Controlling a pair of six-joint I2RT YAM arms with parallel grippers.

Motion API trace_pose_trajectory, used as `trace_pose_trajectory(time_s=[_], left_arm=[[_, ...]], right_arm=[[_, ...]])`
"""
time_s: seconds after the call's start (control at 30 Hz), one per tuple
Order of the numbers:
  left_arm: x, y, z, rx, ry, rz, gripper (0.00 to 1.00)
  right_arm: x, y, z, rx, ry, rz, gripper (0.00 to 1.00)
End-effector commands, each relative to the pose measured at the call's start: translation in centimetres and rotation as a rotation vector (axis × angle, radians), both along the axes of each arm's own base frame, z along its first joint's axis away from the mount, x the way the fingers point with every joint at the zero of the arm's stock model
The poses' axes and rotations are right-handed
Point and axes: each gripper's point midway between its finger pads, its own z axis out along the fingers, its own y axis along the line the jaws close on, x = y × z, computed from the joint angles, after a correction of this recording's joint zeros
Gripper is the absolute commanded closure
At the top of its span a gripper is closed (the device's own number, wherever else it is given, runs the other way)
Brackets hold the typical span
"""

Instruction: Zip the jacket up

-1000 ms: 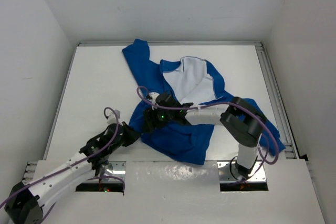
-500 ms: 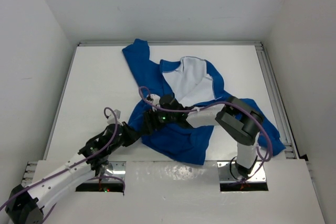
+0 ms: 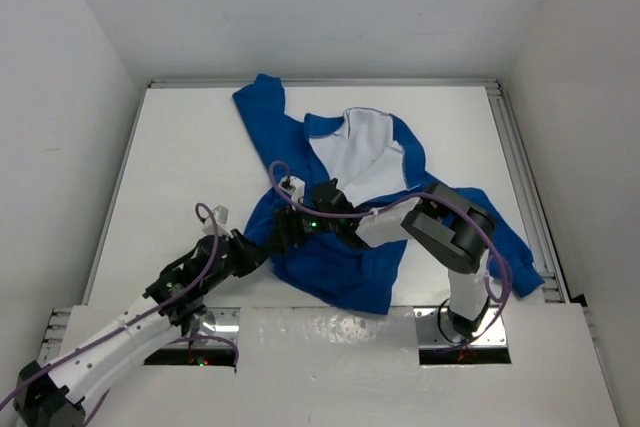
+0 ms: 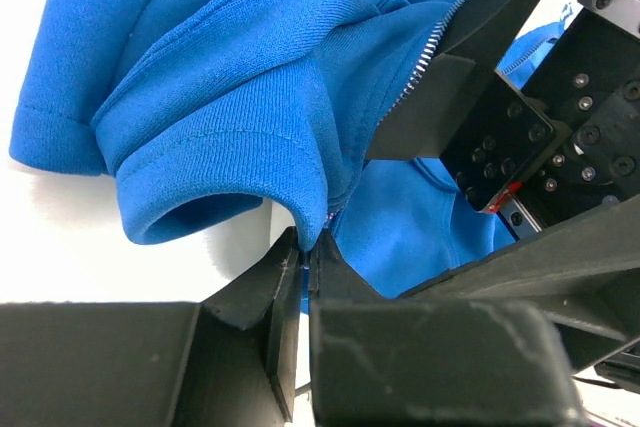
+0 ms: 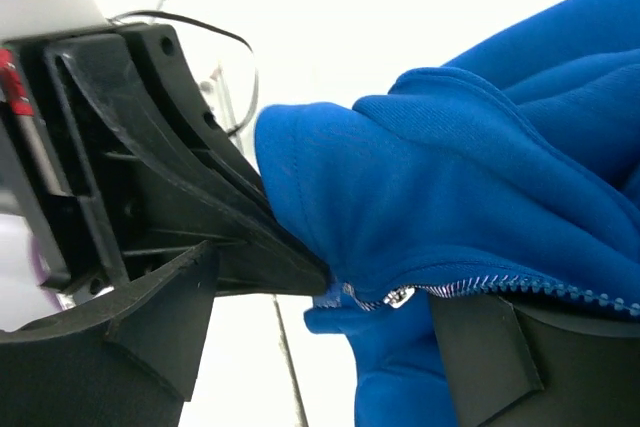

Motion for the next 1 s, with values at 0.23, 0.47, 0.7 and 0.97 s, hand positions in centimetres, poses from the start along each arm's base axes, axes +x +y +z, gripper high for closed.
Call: trace_pose_trajectory(time_s=[0.23, 0.47, 0.7, 0.97], left_arm=[[0.1, 0.9, 3.5, 0.003, -0.052, 0.031, 1.00], [0.1, 2.4, 3.1, 0.053, -0.026, 0.098, 1.00], [1.4, 3.1, 3.2, 0.117, -0.055, 0.139, 1.00], [1.7, 2.9, 2.2, 0.126, -0.040, 0.140, 1.00]], right_arm=[[-1.4, 0.8, 6.8, 0.366, 0.024, 0.057, 0.28], [-3.5, -2.1, 12.5, 0.500, 0.013, 0.105, 0.43], [-7.3, -7.7, 13.4, 0.481, -0.022, 0.070, 0.44], [-2.0, -7.2, 4.4, 0.044, -0.052, -0.128, 0.60]])
